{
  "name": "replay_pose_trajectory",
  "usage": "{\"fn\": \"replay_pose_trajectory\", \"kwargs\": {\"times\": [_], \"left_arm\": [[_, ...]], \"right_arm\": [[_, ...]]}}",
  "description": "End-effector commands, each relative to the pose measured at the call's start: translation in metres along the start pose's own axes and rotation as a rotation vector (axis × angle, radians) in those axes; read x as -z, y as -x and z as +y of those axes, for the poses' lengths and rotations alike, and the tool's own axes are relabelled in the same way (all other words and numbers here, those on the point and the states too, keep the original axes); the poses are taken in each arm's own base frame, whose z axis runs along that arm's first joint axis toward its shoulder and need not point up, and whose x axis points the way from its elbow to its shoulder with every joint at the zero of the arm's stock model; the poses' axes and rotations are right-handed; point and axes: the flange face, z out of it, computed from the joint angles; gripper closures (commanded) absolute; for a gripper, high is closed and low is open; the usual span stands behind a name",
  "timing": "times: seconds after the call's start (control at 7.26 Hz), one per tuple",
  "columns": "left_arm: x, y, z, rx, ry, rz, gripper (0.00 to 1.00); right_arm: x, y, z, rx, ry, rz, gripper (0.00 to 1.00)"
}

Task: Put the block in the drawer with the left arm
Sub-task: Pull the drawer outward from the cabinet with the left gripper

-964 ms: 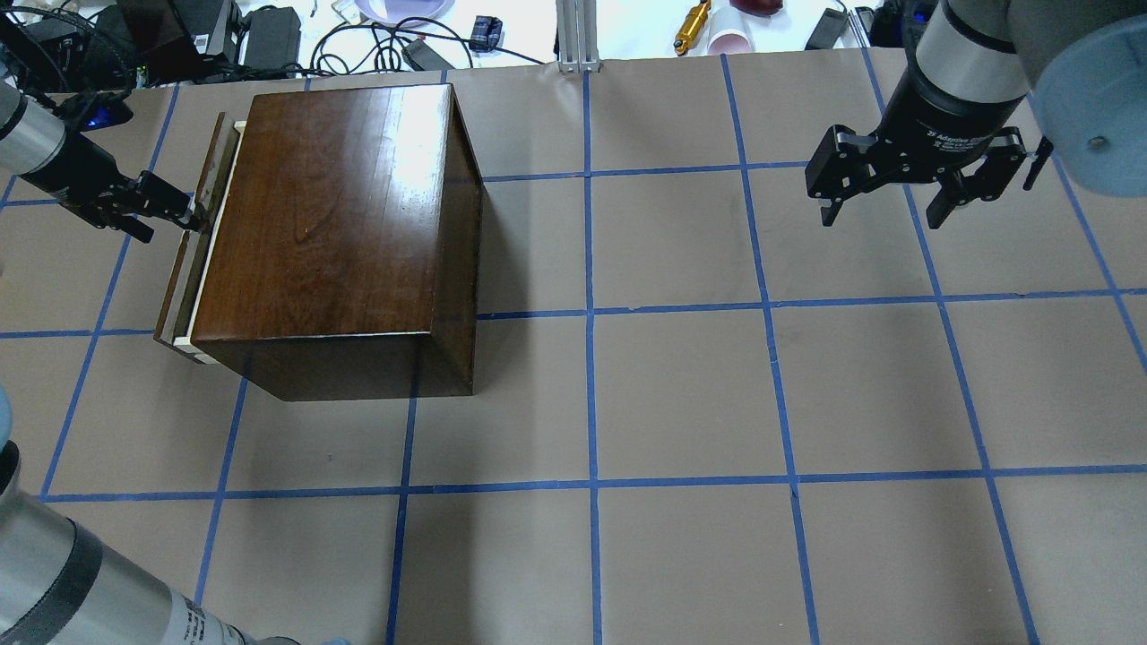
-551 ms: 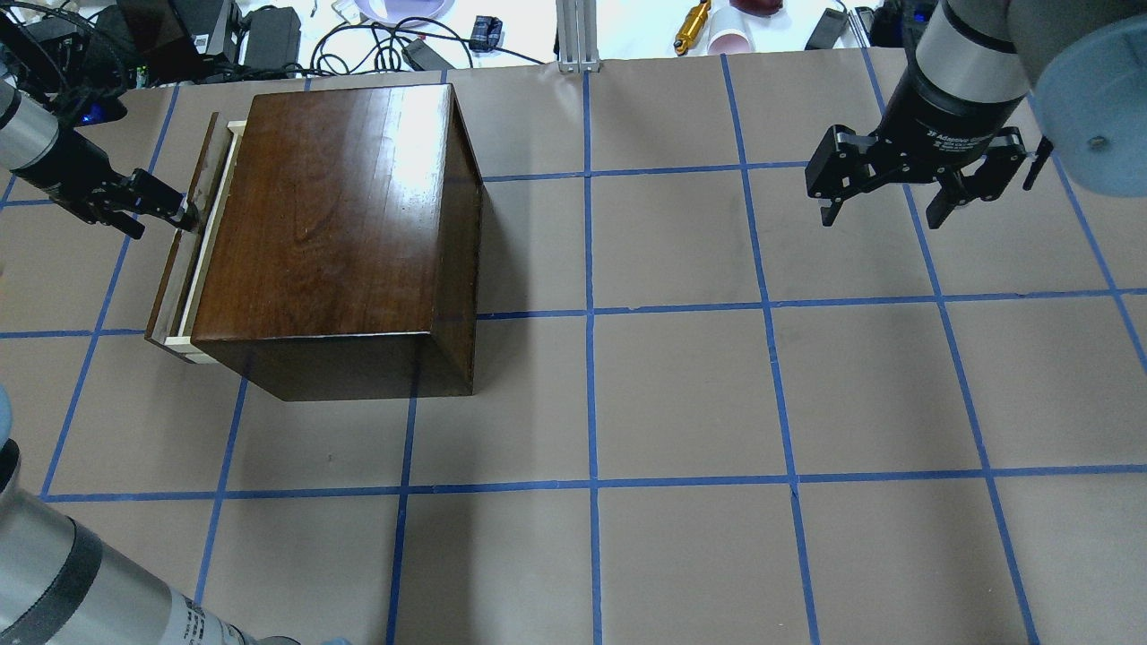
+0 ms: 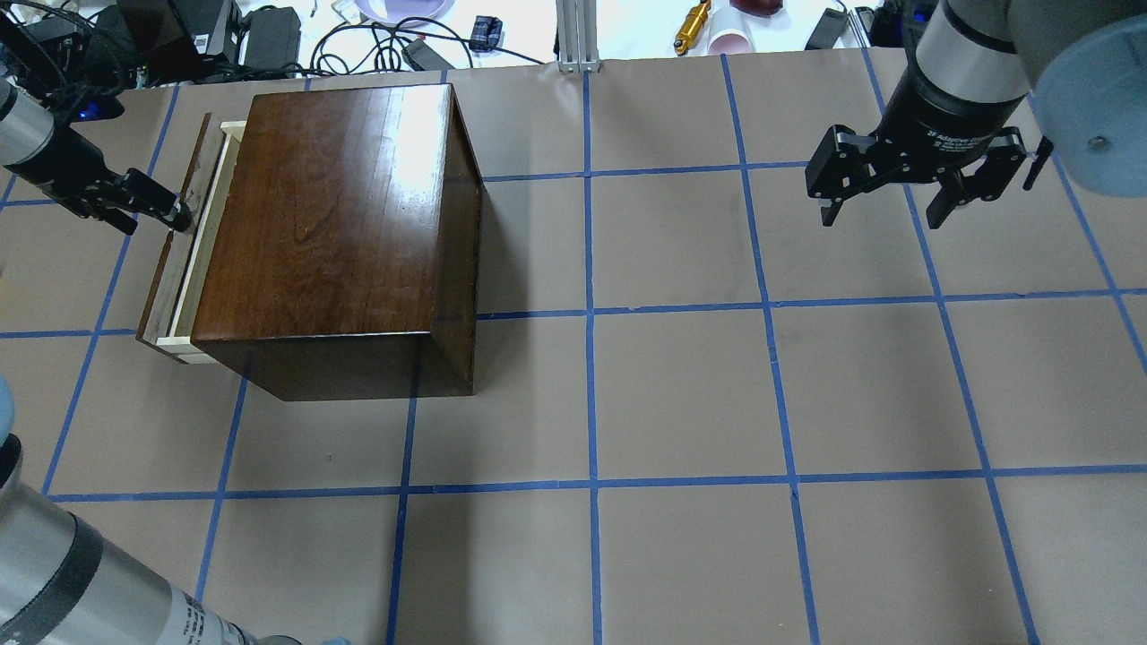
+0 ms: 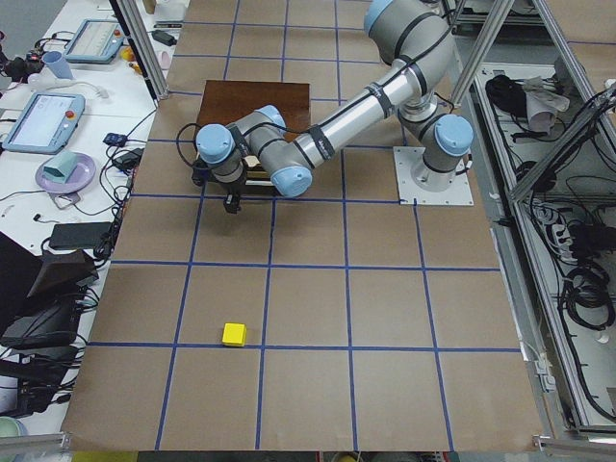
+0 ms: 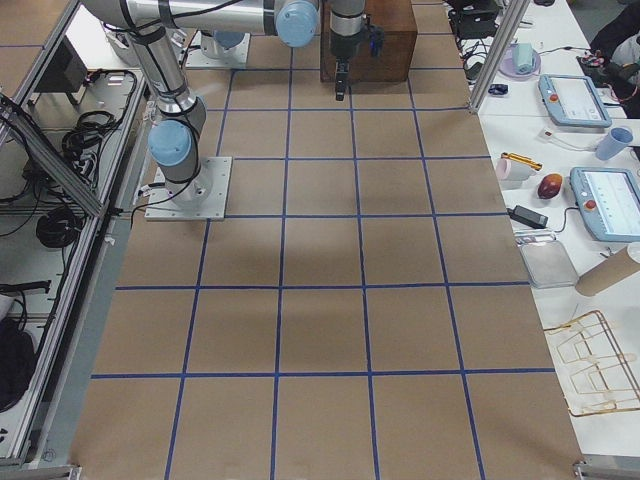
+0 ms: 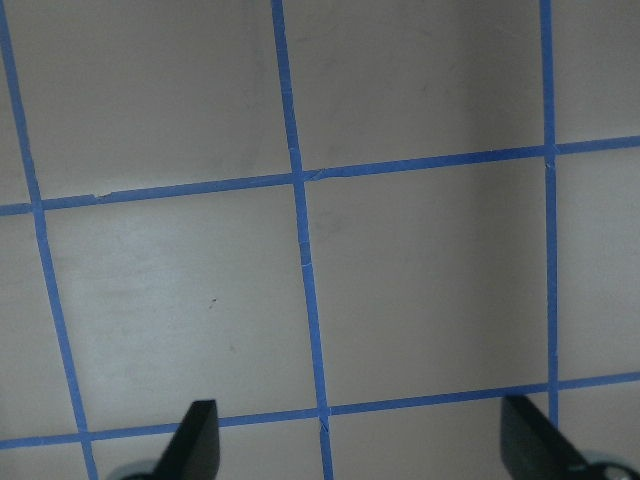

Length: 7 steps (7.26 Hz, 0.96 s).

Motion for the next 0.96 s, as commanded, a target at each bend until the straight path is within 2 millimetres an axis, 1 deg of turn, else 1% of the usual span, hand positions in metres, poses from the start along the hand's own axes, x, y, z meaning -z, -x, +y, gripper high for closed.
{"fn": "replay_pose_trajectory", "kwargs": {"times": [0.0,0.28,0.41,0.55,0.83], "left_arm": [[0.002,0.005,-0.003,-0.017,0.002,-0.014,0.01],[0.006,0.009,-0.002,-0.017,0.008,-0.031,0.01],[0.010,0.016,-0.001,-0.019,0.003,-0.037,0.01],[0.007,0.019,-0.001,-0.046,0.006,-0.033,0.01],[0.011,0.025,-0.004,-0.065,0.000,-0.044,0.01]], "right_arm": [[0.000,0.000,0.000,0.000,0.000,0.000,0.00],[0.000,0.000,0.000,0.000,0.000,0.000,0.00],[0.000,0.000,0.000,0.000,0.000,0.000,0.00],[0.000,0.000,0.000,0.000,0.000,0.000,0.00],[-0.001,0.000,0.000,0.000,0.001,0.000,0.00]]}}
